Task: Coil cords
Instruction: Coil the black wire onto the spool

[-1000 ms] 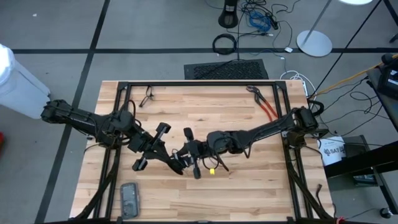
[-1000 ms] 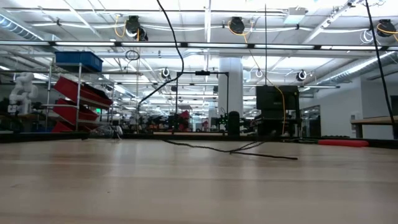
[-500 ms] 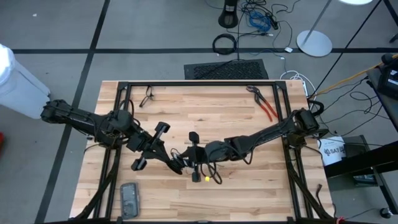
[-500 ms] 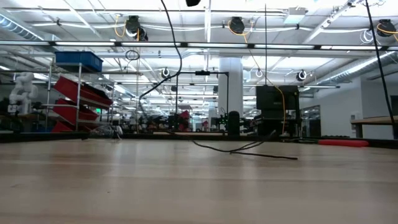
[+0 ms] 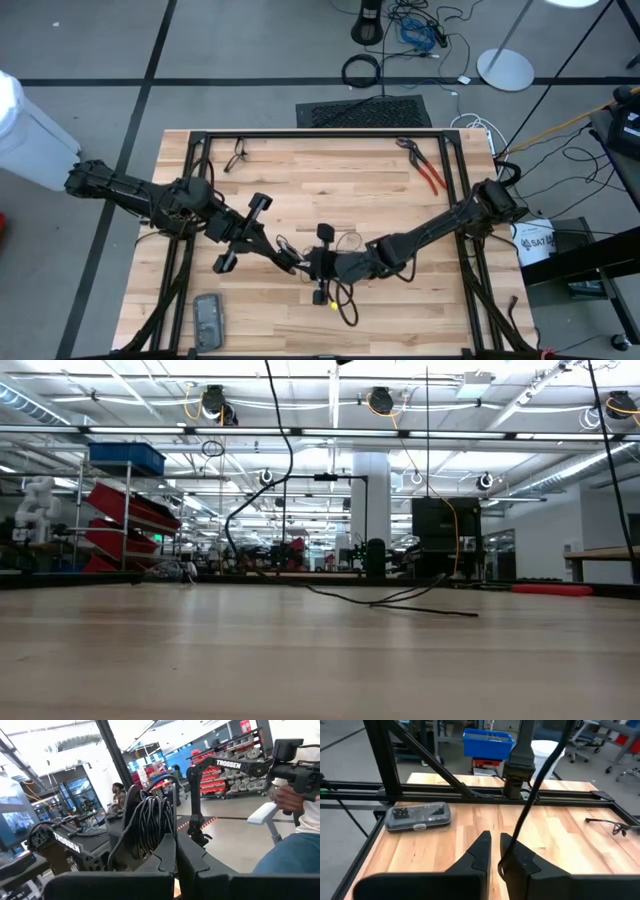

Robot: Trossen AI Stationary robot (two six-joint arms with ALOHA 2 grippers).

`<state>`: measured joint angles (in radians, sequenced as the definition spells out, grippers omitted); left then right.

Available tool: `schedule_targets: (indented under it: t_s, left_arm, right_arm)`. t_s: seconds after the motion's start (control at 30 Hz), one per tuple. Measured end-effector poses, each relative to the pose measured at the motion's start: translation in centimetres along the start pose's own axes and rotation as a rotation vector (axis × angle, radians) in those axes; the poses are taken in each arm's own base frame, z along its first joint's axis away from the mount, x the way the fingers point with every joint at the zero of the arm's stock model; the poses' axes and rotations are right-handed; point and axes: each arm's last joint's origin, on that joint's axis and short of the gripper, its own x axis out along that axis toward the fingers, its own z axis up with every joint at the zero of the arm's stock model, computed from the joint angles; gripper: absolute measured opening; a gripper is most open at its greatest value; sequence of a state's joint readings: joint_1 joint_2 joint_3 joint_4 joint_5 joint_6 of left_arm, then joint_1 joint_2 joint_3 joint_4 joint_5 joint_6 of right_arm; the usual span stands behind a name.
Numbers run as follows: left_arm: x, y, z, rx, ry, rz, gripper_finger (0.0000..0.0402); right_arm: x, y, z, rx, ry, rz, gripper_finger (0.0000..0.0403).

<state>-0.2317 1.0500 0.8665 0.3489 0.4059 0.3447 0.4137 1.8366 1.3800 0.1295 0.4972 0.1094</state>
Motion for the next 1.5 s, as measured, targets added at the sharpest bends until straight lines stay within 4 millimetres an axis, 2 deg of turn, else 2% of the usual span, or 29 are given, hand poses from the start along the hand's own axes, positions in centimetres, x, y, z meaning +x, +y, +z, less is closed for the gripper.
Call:
schedule_targets:
  t_s: [0.37, 0.53, 0.67, 0.83, 1.27, 1.37, 1.5]
  left_arm:
    - [0.0, 0.1, 0.0, -0.018, 0.008, 0.024, 0.0002]
    - [-0.1, 0.1, 0.1, -0.017, 0.004, 0.025, 0.0002]
    - [-0.1, 0.1, 0.1, -0.019, 0.004, 0.025, 0.0002]
    - [-0.1, 0.1, 0.1, -0.019, 0.003, 0.025, 0.0002]
    - [-0.1, 0.3, 0.0, -0.031, 0.028, 0.094, 0.0002]
    - [-0.3, 0.5, -0.2, -0.08, 0.07, 0.169, 0.0002]
    - [-0.9, 0.7, -0.5, -0.125, 0.139, 0.214, 0.0002]
  right_arm:
    - [-0.6, 0.9, -0.5, 0.019, 0.026, -0.045, 0.0029]
    - [-1.3, 1.5, -1.0, -0.012, 0.038, -0.188, 0.0033]
    - [-1.5, 1.7, -1.0, -0.027, 0.033, -0.182, 0.0029]
    - [-1.4, 1.7, -1.0, -0.024, 0.035, -0.181, 0.0003]
    - [-1.6, 1.9, -1.1, -0.037, 0.046, -0.169, 0.0]
    - [-1.9, 2.5, -1.2, -0.048, 0.051, -0.153, 0.0]
    - [-3.4, 3.3, -0.6, -0.061, 0.046, -0.121, 0.0]
